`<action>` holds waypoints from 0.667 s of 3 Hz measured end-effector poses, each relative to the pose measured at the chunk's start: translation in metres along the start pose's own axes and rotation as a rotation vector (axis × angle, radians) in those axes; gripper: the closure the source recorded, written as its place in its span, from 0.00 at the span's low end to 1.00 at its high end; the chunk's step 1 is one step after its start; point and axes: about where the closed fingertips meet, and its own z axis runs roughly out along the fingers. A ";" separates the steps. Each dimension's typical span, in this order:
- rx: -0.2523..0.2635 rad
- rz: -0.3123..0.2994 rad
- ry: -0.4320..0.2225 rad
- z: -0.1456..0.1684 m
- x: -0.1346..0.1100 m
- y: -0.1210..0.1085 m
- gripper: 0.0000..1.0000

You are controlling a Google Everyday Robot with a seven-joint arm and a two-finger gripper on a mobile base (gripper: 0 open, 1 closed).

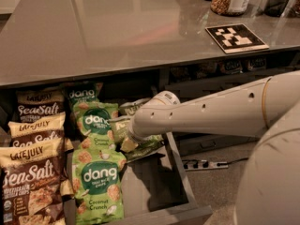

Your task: Pick green jalapeno chip bag from top drawer and place on counter

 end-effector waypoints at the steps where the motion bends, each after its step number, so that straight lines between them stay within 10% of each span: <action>1: 0.000 0.000 0.000 -0.004 -0.002 -0.001 0.65; 2: 0.000 0.000 0.000 -0.004 -0.002 -0.001 0.90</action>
Offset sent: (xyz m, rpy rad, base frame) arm 0.0000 0.0000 0.0026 0.0000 0.0000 0.0000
